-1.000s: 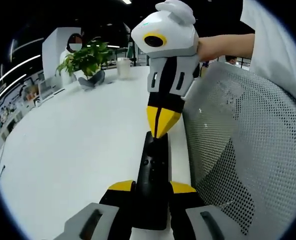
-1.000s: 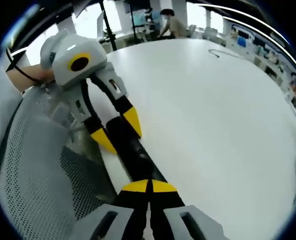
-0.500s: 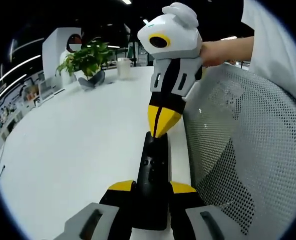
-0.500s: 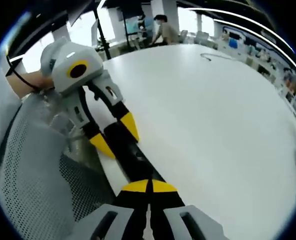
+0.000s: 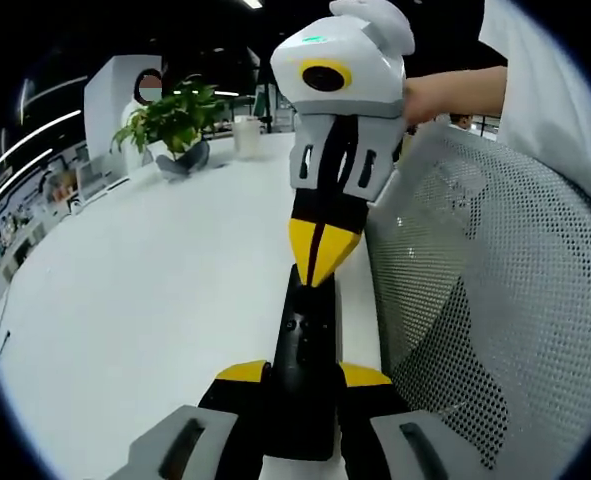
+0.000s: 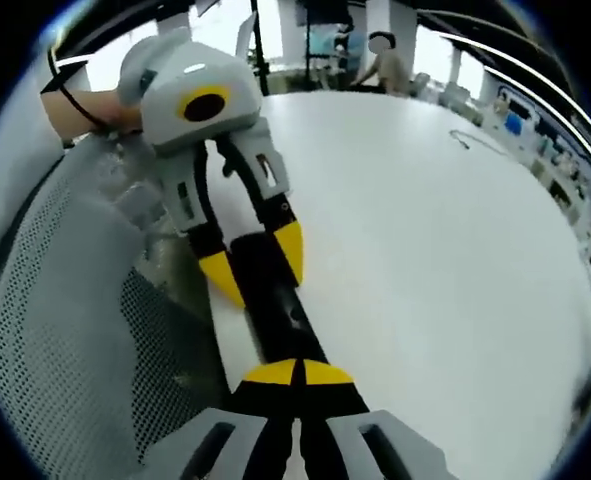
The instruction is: Press the specified remote control buttons in sequence, fully releasing each button before pressing the next.
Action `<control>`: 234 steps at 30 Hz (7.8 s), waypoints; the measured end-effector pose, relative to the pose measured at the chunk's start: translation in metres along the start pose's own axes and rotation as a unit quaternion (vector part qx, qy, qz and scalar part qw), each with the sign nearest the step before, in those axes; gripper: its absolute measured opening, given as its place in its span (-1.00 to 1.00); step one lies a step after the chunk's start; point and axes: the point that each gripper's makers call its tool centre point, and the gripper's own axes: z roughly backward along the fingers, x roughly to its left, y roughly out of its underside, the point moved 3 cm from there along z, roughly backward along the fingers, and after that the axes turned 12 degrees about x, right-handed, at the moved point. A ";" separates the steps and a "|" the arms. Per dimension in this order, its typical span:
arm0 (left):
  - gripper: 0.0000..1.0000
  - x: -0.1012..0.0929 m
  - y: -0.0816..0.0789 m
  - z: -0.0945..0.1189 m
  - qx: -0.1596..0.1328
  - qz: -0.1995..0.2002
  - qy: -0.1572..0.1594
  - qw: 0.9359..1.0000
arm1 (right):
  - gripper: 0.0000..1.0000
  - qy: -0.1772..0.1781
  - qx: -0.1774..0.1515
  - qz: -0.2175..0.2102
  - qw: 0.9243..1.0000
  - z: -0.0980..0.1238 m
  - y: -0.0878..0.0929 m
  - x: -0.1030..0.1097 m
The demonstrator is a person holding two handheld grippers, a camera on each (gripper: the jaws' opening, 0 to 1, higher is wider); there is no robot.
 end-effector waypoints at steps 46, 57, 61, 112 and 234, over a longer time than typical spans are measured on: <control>-0.49 -0.001 0.000 0.000 -0.003 0.000 0.002 1.000 | -0.93 0.005 0.078 0.206 0.975 -0.005 -0.010 0.004; -0.49 -0.001 -0.001 -0.001 -0.006 -0.003 0.005 1.000 | -0.93 0.031 0.092 0.186 0.978 -0.006 -0.009 0.006; -0.49 -0.001 -0.001 -0.001 -0.006 -0.003 0.005 1.000 | -0.93 0.011 0.061 0.157 0.986 -0.005 -0.008 0.002; -0.50 -0.001 -0.001 -0.001 -0.013 -0.004 0.009 1.000 | -0.88 -0.031 0.011 0.154 0.988 -0.009 -0.023 0.008; -0.51 0.000 0.011 0.009 -0.005 -0.002 0.011 1.000 | -1.00 -0.035 0.054 0.132 0.989 -0.007 -0.021 0.007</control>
